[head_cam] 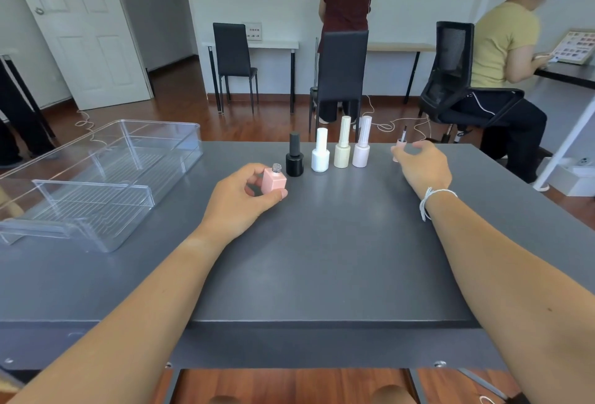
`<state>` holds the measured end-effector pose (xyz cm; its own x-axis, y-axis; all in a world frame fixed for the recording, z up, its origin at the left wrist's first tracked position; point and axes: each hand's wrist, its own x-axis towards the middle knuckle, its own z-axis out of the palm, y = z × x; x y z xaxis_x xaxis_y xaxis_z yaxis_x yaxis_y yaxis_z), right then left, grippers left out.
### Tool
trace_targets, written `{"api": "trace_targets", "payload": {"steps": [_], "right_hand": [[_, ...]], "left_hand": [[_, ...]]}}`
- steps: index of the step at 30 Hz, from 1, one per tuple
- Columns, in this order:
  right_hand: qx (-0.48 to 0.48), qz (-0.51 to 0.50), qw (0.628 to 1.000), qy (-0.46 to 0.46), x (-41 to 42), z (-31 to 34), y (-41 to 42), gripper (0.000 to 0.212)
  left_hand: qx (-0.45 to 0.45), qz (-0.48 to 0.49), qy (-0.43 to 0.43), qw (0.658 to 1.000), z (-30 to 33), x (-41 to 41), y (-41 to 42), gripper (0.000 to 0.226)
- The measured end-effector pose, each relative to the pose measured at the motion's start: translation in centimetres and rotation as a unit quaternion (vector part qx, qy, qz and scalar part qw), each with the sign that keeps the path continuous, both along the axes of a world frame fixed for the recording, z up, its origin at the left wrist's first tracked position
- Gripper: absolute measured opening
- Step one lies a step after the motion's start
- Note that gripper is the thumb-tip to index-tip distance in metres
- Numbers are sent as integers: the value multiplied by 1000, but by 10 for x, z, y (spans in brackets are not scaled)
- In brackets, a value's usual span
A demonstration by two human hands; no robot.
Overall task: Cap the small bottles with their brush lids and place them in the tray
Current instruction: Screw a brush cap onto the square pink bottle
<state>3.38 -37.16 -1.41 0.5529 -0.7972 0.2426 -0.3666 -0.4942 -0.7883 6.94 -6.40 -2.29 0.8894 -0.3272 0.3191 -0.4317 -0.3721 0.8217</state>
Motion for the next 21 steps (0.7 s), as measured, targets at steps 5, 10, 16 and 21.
{"api": "trace_targets", "payload": {"steps": [5, 10, 16, 21], "right_hand": [[6, 1, 1000, 10, 7, 0, -4, 52], [-3, -6, 1000, -1, 12, 0, -5, 41], [-11, -4, 1000, -11, 12, -1, -4, 26], [-7, 5, 1000, -15, 7, 1, 0, 23]], "left_hand": [[1, -1, 0, 1000, 0, 0, 0, 23], [6, -3, -6, 1000, -1, 1, 0, 23], [9, -1, -5, 1000, -1, 1, -1, 23], [4, -1, -8, 1000, -1, 1, 0, 22]]}}
